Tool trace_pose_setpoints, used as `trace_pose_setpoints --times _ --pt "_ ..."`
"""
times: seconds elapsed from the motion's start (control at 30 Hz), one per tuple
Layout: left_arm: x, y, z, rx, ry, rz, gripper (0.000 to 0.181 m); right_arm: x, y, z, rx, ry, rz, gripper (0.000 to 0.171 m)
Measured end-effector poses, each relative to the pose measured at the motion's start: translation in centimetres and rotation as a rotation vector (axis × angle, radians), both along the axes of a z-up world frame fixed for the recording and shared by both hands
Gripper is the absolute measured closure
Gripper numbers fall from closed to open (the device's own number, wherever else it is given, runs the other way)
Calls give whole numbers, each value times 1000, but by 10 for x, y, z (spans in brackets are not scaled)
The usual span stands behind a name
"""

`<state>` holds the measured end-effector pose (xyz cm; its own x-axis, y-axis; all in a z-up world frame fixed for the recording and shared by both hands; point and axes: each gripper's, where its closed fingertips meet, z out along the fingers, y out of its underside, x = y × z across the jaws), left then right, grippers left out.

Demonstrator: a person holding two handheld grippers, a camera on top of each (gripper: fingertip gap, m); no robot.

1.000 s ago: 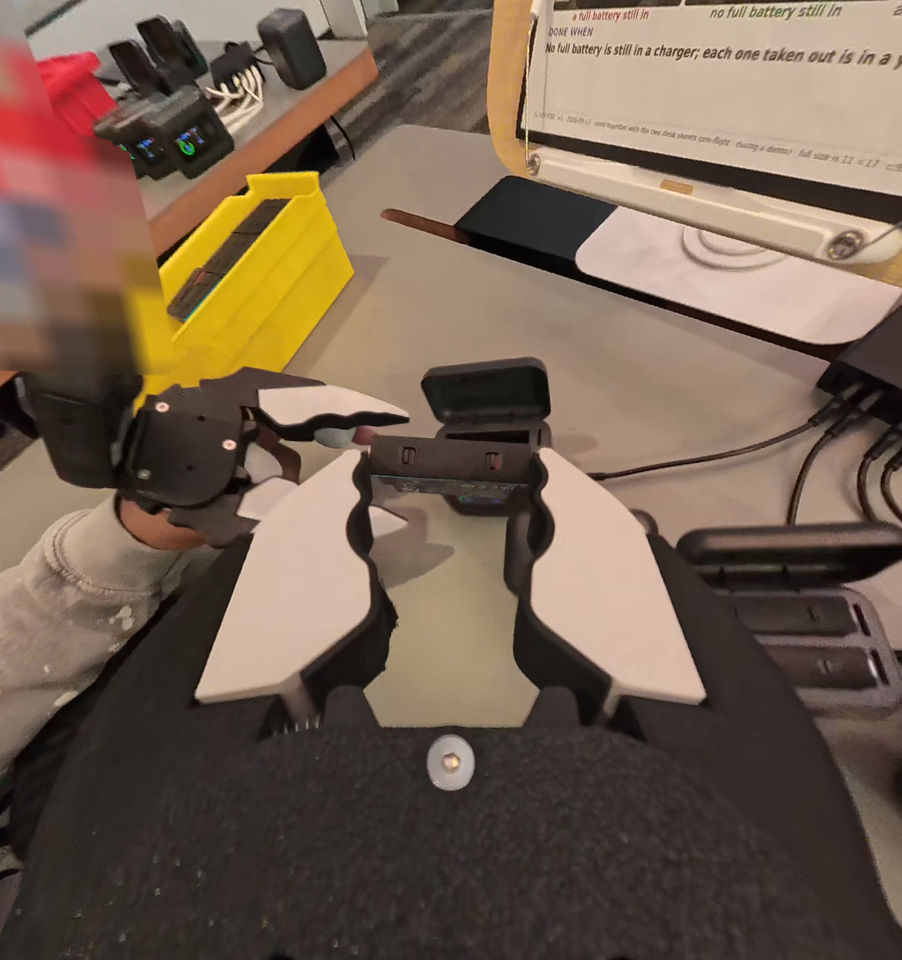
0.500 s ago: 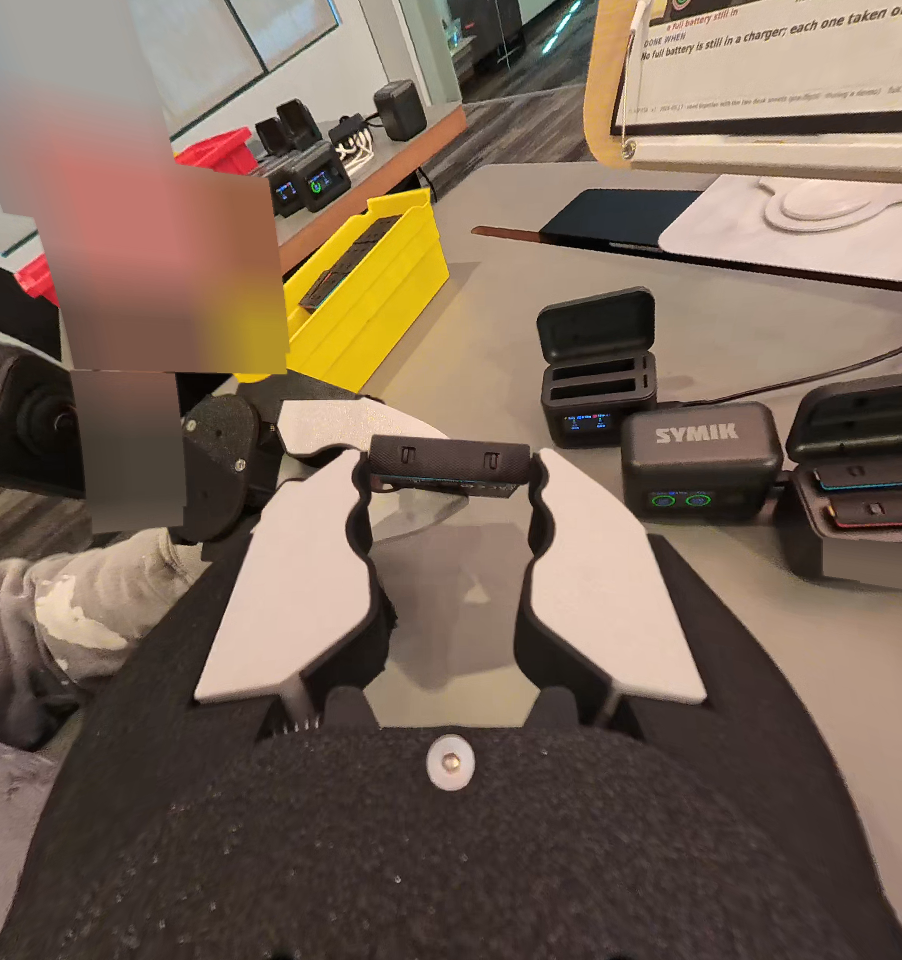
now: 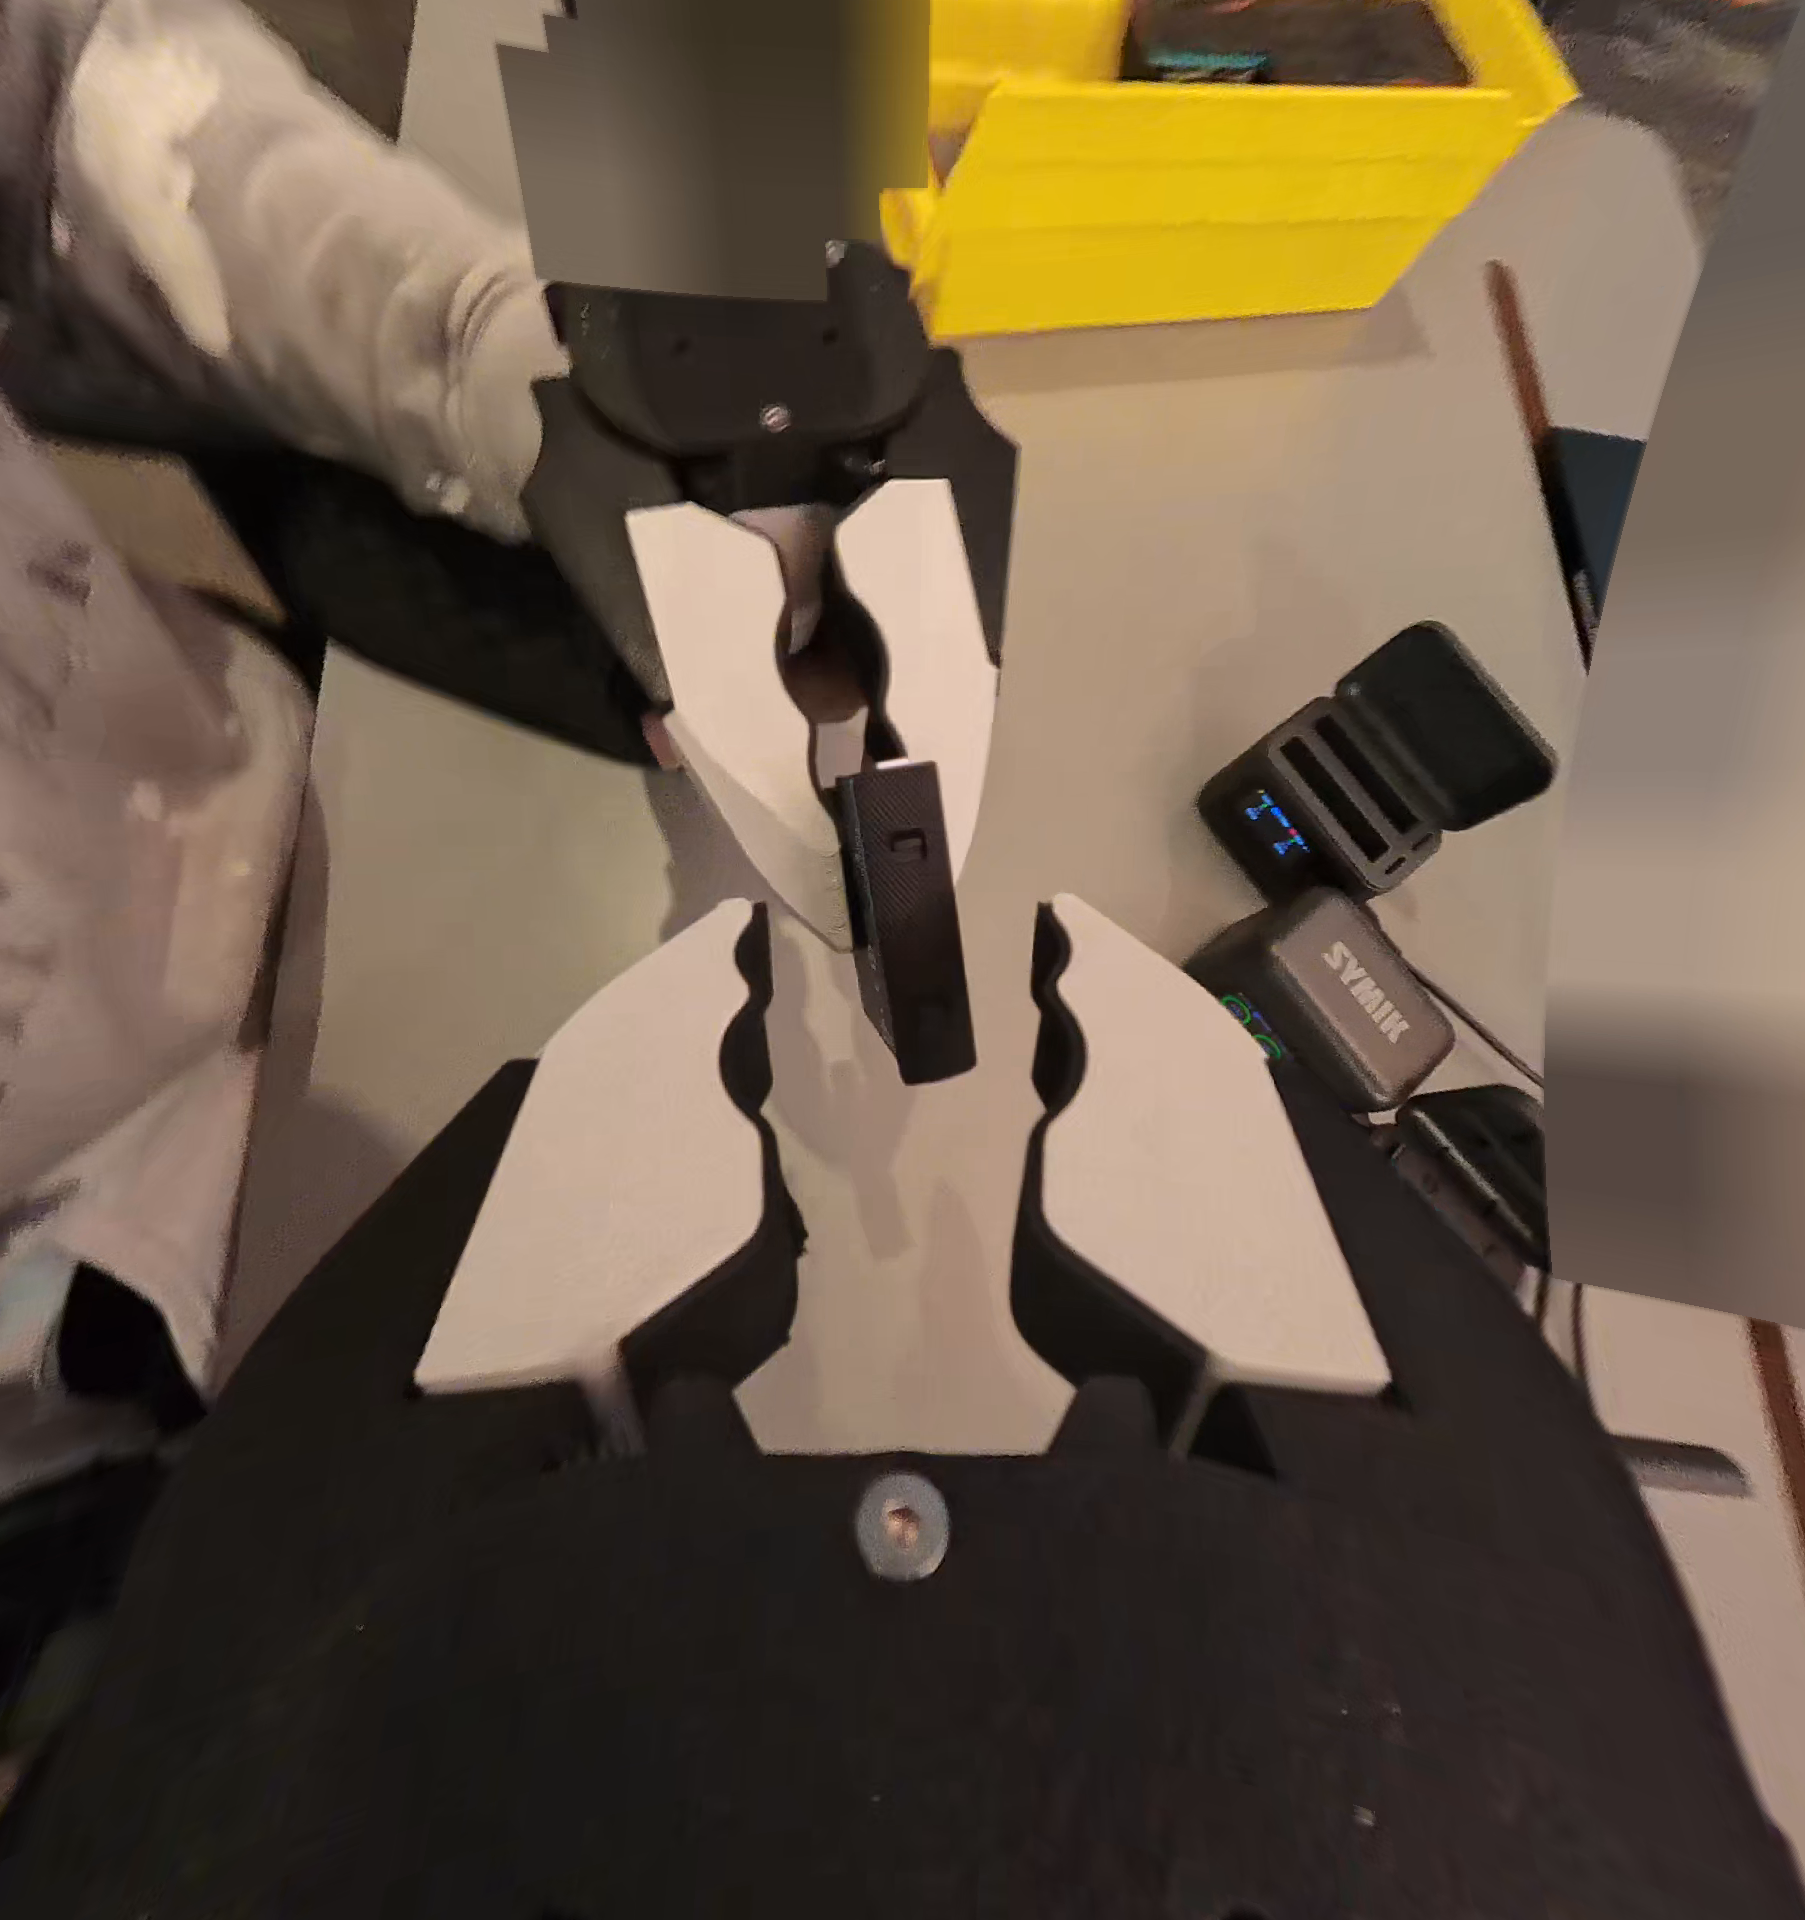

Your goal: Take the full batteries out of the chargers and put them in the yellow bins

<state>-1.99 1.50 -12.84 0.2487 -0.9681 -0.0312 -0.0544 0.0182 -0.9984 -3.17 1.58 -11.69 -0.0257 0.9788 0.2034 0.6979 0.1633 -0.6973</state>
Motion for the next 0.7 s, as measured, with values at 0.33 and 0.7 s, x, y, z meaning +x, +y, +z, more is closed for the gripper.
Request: trace_pose_setpoints --times 0.33,0.7 --pt "22 -13 2 -2 -5 6 165 28 -13 -2 58 -198 142 156" --pt "-27 61 -34 -102 91 391 160 226 100 55 226 -526 -320 157"
